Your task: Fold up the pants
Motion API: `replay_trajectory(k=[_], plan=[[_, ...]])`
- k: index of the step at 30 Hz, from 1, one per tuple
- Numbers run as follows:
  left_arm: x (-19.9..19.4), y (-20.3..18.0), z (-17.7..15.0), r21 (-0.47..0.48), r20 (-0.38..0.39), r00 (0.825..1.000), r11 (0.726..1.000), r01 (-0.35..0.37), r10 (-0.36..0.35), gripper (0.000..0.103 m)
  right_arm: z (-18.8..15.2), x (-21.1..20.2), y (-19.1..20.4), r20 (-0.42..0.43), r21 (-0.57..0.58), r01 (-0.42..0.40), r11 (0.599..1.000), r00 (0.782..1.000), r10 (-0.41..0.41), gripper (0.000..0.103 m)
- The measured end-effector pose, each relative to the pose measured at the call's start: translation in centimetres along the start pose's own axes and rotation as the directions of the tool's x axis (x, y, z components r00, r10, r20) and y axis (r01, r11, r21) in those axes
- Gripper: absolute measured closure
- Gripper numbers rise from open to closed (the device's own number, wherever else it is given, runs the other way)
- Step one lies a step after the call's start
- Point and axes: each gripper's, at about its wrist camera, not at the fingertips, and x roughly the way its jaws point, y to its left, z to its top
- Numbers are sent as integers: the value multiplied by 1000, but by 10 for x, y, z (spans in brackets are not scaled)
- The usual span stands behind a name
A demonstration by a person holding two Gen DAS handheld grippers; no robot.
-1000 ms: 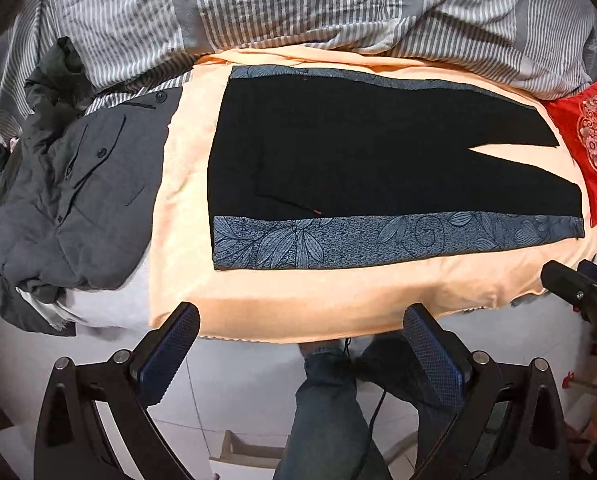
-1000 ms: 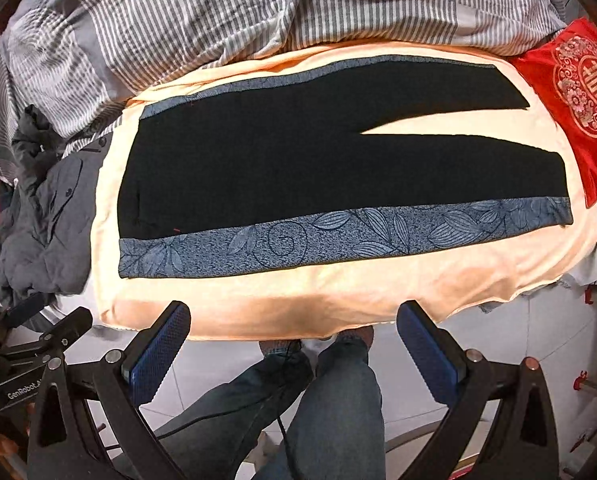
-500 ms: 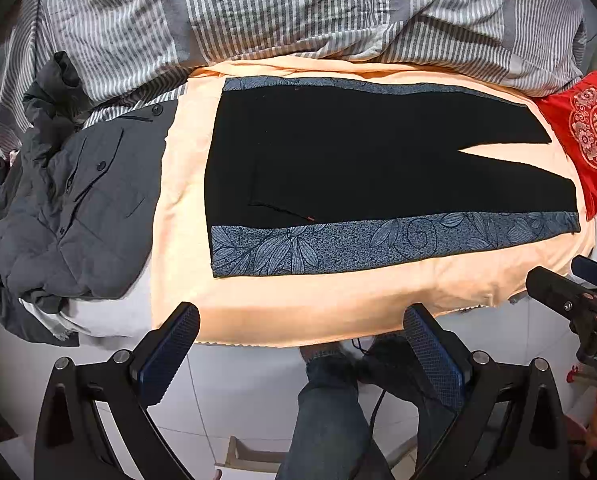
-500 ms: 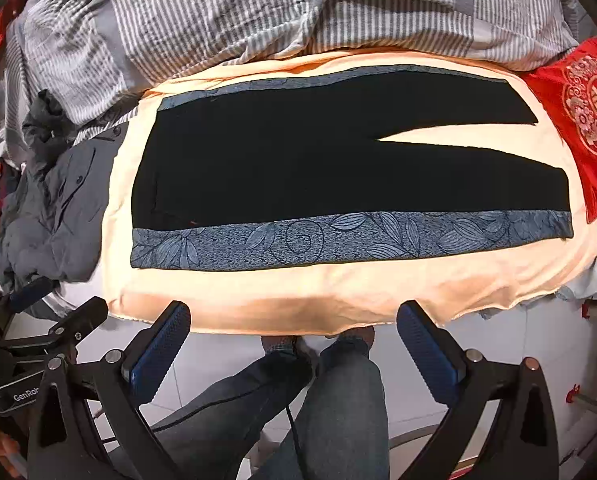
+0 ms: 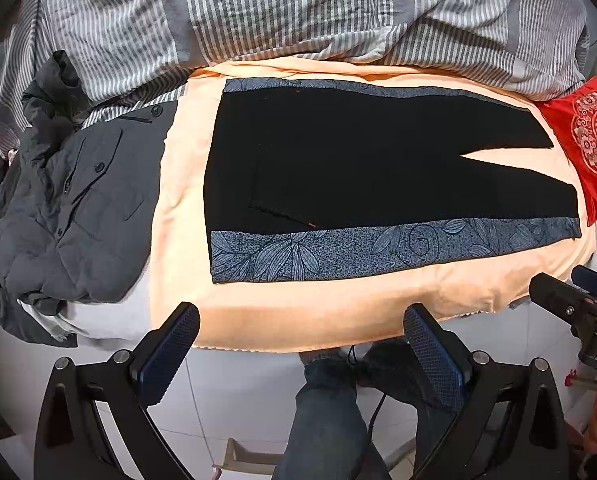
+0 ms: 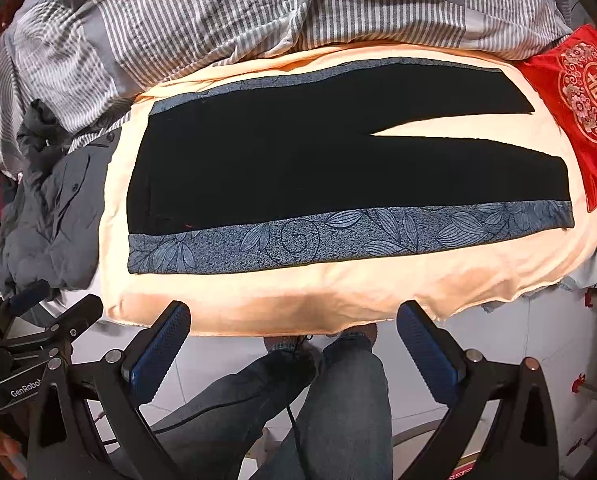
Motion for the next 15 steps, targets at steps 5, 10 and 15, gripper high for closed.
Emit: replay_trajectory(k=[5,10,15], plan=[[7,0,3,7,-19,1000,1000,7,-7,1,-1,4,-5,-14,18,3,1000,1000,-3,0],[16,-3,3,20,-41,999,1000,11,-10,1,-3,10,-9,-32,30,13,999,999,-12,0],[19,-3,4,22,-47,999,1000,8,-7,1,-2,12,-11,-36,39,14,999,999,-13,0]])
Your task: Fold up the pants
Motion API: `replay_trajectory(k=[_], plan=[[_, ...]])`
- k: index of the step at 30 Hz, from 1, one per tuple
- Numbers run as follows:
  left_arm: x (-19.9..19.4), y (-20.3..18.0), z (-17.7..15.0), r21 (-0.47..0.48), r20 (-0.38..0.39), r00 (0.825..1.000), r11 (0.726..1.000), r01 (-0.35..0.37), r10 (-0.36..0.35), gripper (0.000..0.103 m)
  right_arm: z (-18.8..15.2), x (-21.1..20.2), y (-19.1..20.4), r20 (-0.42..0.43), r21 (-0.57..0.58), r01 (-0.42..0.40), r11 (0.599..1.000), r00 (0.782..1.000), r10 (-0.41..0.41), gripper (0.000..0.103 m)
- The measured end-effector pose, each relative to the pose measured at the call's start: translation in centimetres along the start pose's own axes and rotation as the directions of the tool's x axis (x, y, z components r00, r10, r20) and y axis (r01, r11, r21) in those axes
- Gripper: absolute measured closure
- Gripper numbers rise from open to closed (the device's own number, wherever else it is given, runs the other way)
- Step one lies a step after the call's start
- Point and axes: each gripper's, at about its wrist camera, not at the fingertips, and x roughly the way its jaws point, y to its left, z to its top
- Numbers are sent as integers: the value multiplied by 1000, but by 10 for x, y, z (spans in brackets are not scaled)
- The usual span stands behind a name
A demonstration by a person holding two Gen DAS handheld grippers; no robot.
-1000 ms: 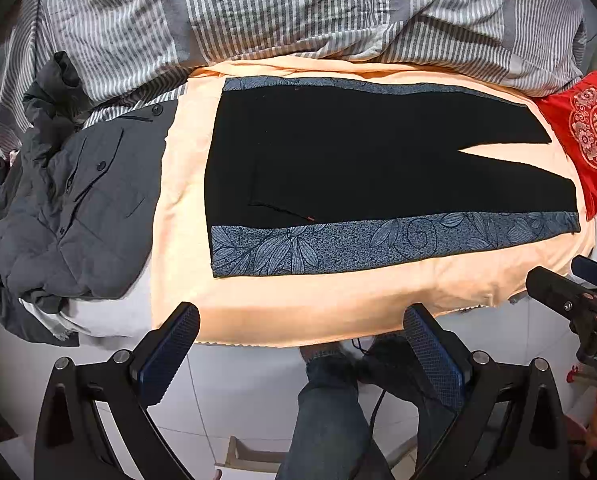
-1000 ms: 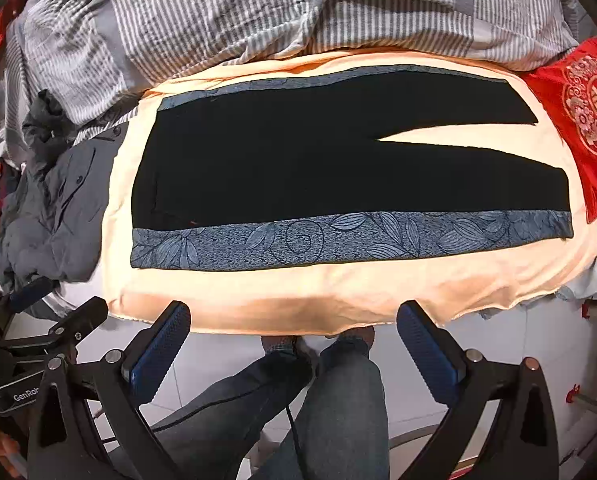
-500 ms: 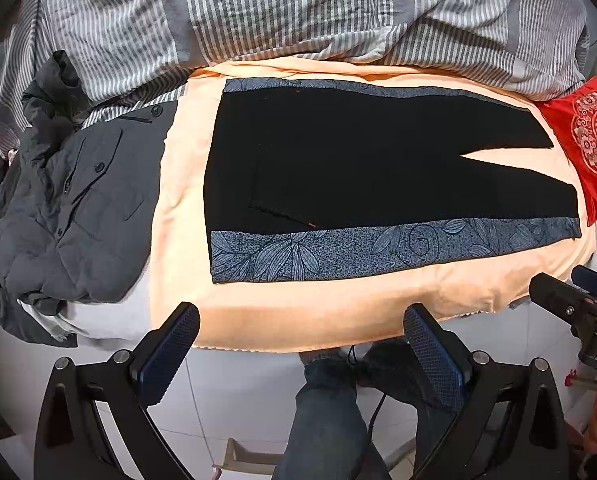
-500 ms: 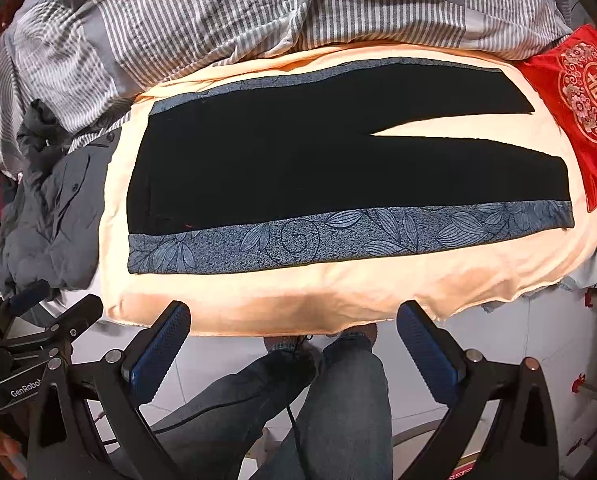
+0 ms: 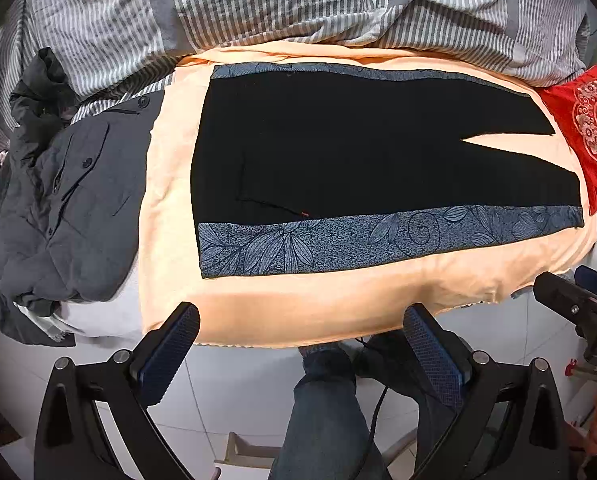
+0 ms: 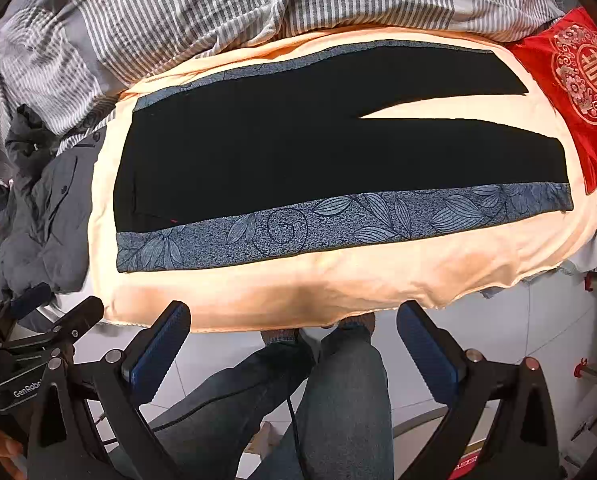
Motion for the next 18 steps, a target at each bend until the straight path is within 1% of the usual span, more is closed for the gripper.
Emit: replay_trajectory(k=[10,13,16,18], plan=[[5,2,3,-19,0,1000,1000,-1,1,1,9,2,2,6,-17,-7,1000,1000,7,0],[13,5,5,-41,-10,1000,999,5,-5,1,11,4,0,16,-16,-32,999,999,32,0],[23,11,6,-85,-28,999,996,20,-22,1,11,10,-4,12,1,-75,997,997,75,0],[32,16,5,-134,-38,997,989,58,-63,1,11,19,-6,1,15,-102,995,995,102,0]])
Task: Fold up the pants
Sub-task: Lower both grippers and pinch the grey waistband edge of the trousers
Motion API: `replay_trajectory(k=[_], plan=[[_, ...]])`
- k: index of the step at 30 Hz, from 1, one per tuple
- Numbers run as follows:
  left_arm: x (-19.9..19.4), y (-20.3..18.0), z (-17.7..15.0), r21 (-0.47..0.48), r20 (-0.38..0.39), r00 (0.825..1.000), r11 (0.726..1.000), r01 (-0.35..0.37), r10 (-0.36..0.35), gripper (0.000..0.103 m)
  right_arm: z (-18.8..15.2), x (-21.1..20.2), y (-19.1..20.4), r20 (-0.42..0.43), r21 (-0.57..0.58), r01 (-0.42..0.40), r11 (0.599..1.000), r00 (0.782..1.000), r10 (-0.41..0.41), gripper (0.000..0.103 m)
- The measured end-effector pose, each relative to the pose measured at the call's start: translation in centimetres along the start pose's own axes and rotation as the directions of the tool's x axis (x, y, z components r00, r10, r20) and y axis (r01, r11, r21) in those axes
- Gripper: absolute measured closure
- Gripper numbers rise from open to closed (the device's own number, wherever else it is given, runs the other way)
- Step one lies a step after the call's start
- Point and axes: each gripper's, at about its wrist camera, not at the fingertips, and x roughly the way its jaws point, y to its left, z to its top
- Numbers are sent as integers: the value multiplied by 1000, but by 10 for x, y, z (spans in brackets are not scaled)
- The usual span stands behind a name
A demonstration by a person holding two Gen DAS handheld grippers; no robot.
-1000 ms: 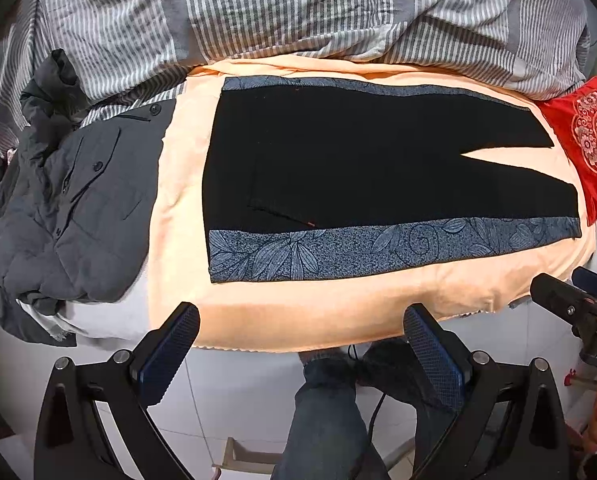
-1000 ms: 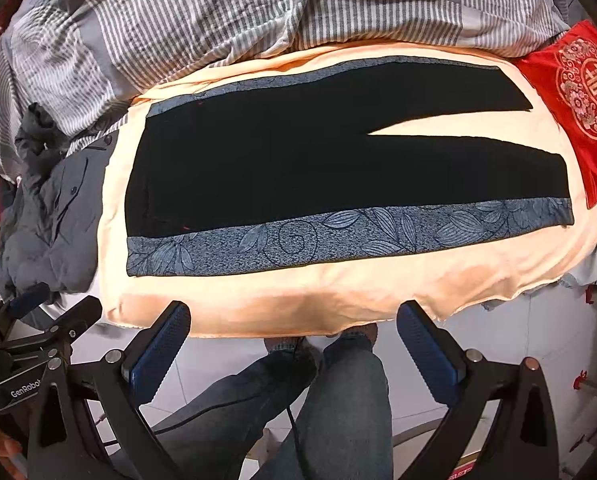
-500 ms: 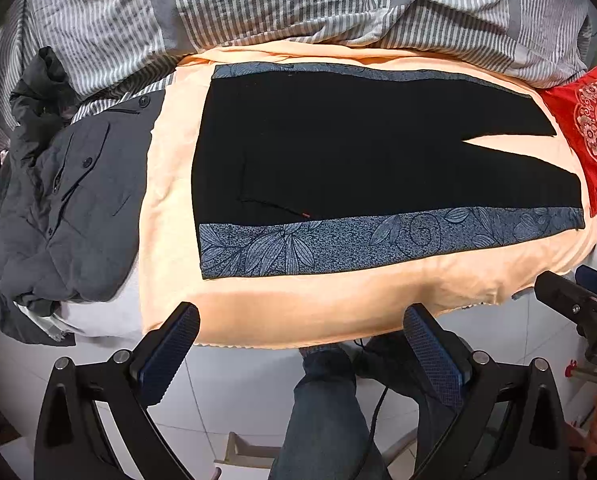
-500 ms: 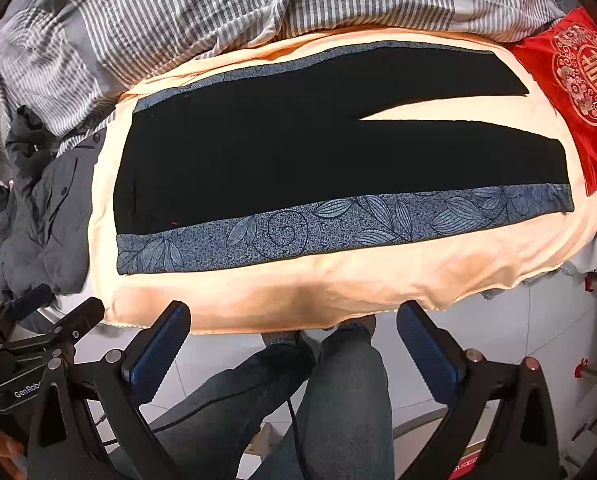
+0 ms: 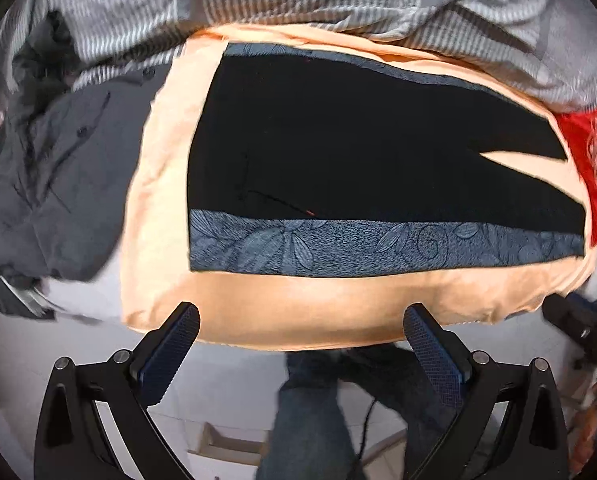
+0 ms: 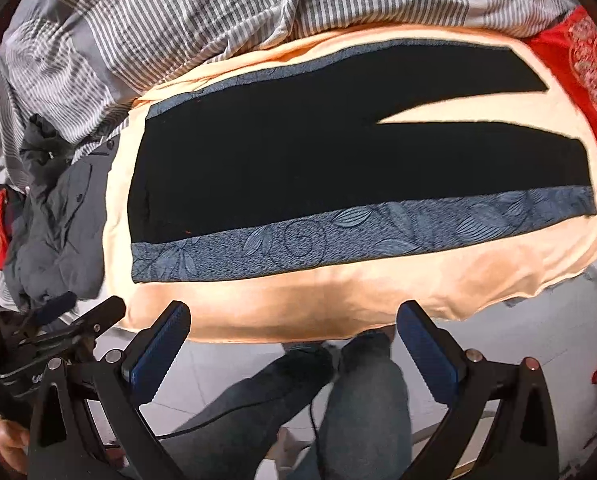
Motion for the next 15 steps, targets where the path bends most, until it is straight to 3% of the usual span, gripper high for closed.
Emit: replay_trajectory(k=[3,8,11,15], plan=[[18,8,0,-71,-29,998,996,47,-50,1,-2,15,-7,-15,22,-31,999,999,31,0],[51,19,-2,-155,-55,996,986,68,-77,1,-8,54,-21,-60,78,-97,992,993,102,0],[71,29,-5,-217,-60,992,971,100,-115,1,-9,81,-35,-85,171,-143,975,983,160,0],[94,39,-9,-268,-57,987,955,129,-149,1,-9,114,-57,-54,299,-236,925,963,263,0]])
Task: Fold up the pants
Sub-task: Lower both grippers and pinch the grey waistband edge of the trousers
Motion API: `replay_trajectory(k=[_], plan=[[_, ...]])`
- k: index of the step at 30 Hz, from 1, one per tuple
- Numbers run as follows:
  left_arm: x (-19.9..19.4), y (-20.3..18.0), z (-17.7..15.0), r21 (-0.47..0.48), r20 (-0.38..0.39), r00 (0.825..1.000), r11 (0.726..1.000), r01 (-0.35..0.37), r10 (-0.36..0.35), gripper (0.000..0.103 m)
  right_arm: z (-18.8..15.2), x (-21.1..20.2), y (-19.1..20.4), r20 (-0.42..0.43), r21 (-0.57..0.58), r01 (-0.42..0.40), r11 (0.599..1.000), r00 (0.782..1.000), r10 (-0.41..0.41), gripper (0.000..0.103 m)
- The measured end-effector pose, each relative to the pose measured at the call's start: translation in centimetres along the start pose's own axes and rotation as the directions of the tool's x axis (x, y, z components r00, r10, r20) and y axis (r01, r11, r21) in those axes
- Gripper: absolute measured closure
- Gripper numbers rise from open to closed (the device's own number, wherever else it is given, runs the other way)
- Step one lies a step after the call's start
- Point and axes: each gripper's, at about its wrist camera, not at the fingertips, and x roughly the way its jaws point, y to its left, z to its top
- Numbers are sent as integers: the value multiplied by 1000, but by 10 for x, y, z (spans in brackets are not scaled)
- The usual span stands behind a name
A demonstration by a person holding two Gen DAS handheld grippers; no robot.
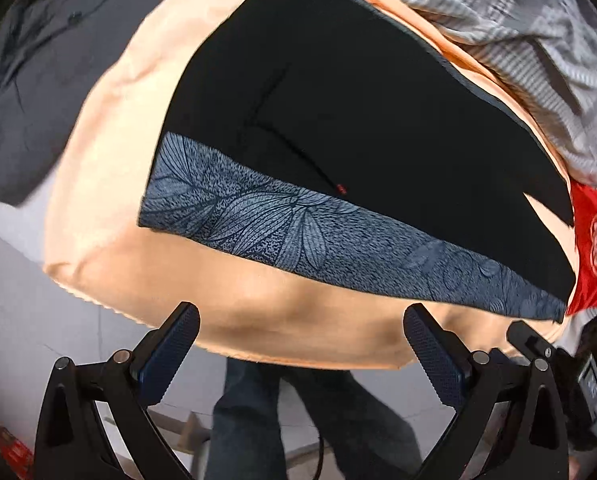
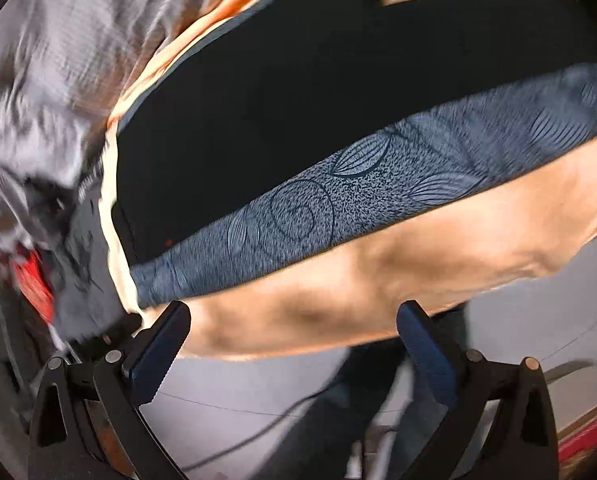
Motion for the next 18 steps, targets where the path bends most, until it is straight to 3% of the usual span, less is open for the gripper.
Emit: replay_trajectory(k=[5,8,16,18], plan=[[22,10,3,-13,11,999,999,33,-32,1,12,28,-35,29,152,-153,976,988,151,2],[35,14,7,-27,6,999,999,39,-38,1,17,42,-48,42,180,-206,962,979,201,4],[43,16,6,-20,11,996,995,94,-94,1,24,67,-59,62,192,-381,904,924,376,18],[45,16,6,-17,6,995,995,99,-99,1,27,69,-57,77,206,-438,875,899,432,29]])
